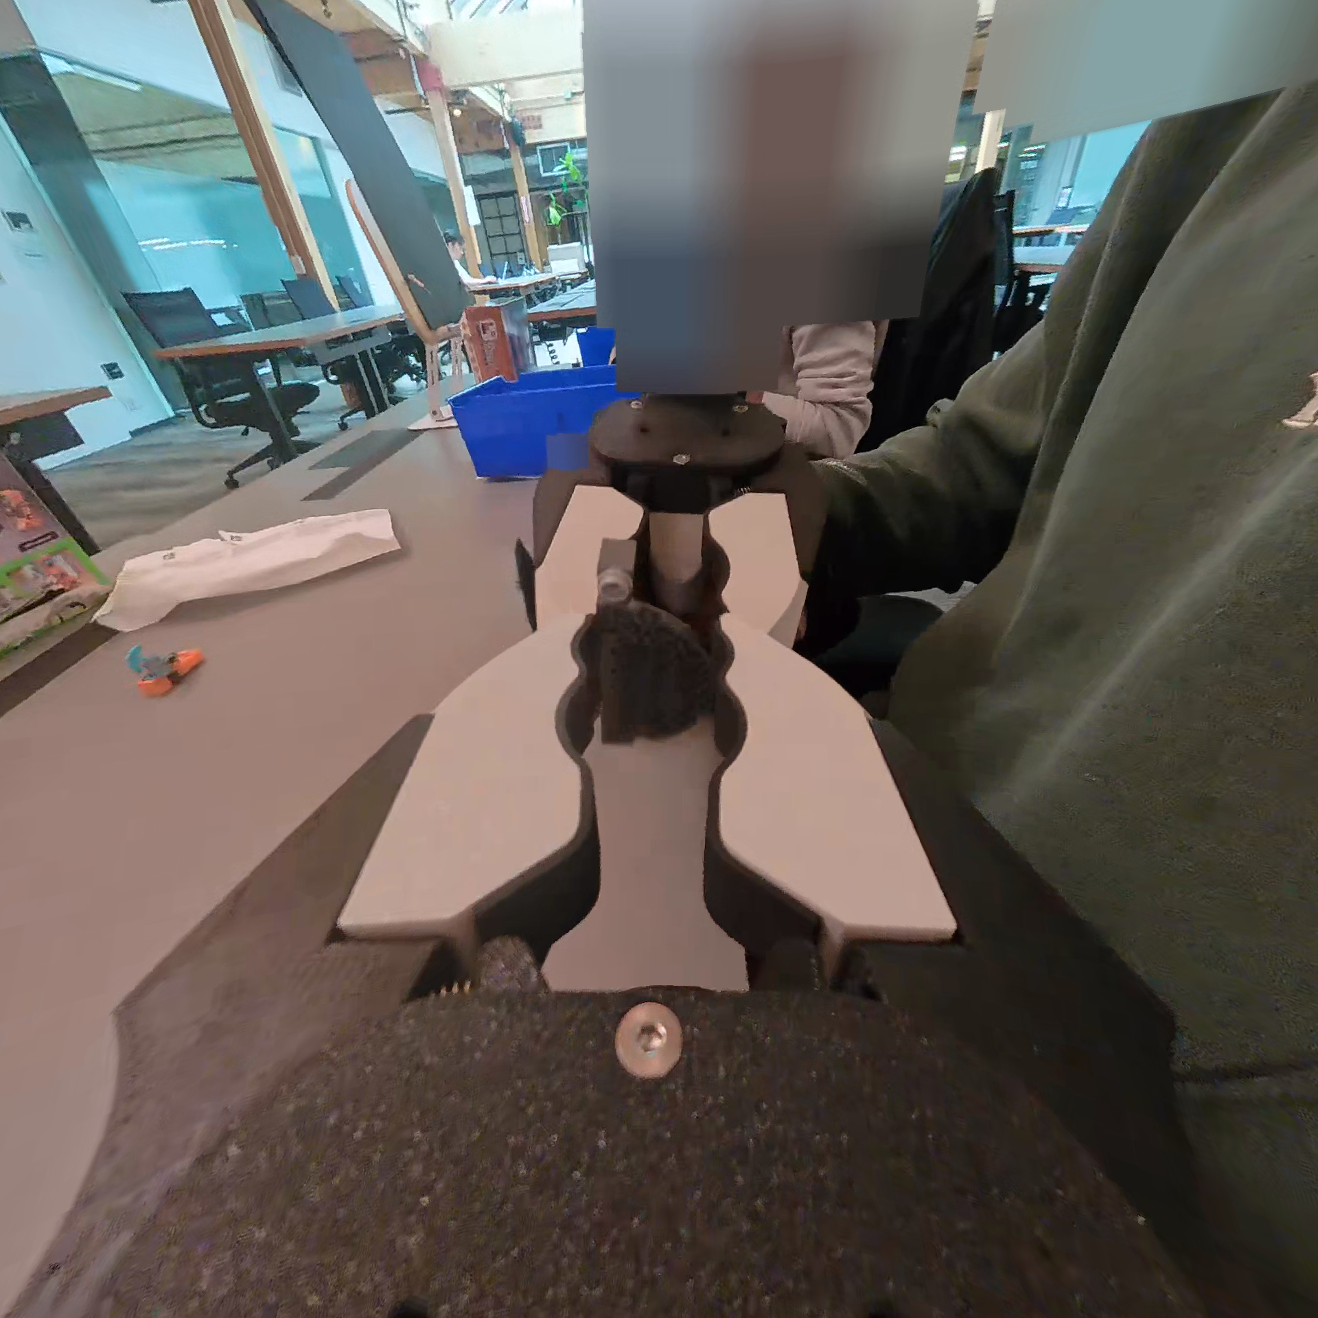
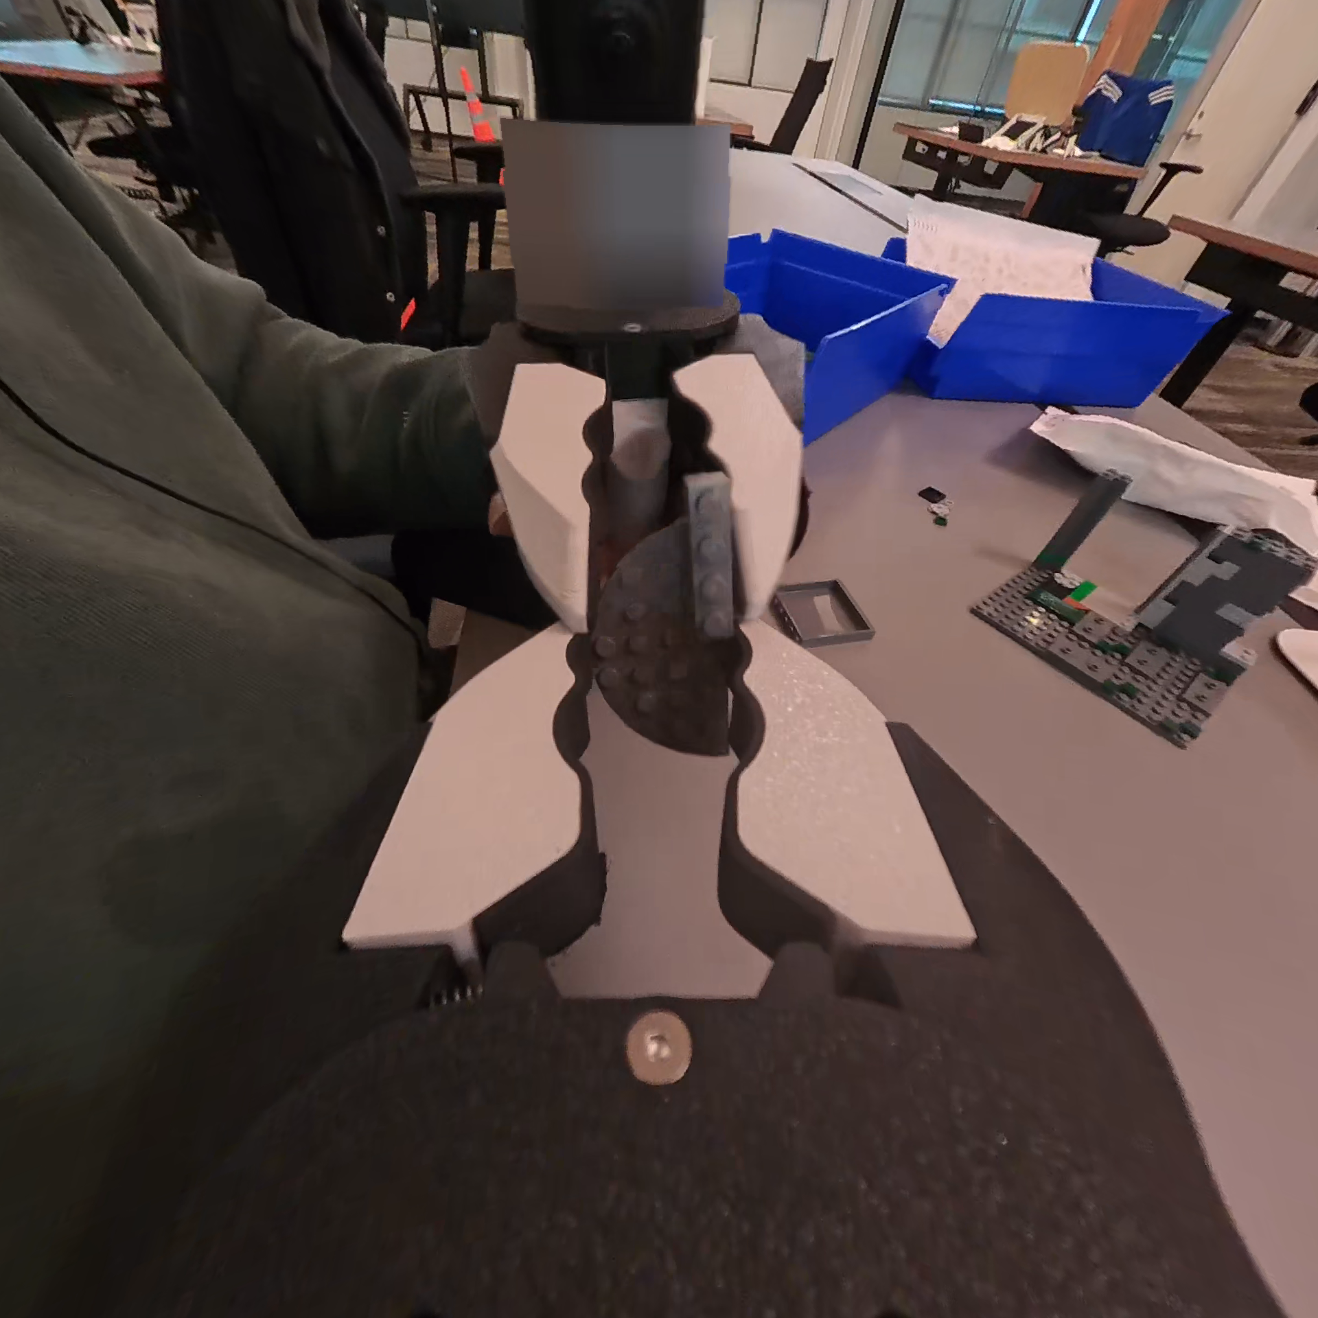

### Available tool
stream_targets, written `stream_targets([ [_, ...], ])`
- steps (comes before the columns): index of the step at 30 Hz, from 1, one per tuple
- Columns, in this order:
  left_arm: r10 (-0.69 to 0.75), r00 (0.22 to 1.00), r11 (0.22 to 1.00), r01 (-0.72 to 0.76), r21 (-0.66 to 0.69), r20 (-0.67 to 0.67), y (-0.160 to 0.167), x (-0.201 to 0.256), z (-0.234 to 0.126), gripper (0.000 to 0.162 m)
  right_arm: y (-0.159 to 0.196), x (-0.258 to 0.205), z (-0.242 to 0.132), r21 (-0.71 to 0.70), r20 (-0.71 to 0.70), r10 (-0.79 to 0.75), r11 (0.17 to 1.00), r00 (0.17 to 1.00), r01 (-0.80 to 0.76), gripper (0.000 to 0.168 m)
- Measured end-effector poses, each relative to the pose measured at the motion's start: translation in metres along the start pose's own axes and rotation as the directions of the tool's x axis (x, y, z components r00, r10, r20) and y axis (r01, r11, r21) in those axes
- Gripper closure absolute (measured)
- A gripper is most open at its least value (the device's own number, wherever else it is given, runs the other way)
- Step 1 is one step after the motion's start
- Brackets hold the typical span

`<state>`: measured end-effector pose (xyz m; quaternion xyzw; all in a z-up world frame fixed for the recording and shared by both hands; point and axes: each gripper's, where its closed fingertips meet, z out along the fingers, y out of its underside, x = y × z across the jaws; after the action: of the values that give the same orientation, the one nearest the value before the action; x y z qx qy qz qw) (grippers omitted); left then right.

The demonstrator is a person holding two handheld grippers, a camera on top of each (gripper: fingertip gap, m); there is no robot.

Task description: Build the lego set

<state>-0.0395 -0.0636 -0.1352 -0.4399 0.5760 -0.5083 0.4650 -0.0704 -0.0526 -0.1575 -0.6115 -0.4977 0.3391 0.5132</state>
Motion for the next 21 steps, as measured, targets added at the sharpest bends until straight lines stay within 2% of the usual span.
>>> stream_targets([
  [15, -0.037, 0.999, 0.997, 0.036, 0.075, 0.003, -0.002, -0.007, -0.01, 0.134, 0.006, 0.008, 0.0, -0.01, -0.07, 0.006, 1.0, 0.998, -0.007, 0.13],
  [21, -0.033, 0.999, 0.995, 0.033, 0.096, 0.003, -0.004, -0.006, -0.013, 0.134, 0.005, 0.007, 0.001, -0.015, -0.078, -0.03, 0.999, 0.996, 0.029, 0.136],
])
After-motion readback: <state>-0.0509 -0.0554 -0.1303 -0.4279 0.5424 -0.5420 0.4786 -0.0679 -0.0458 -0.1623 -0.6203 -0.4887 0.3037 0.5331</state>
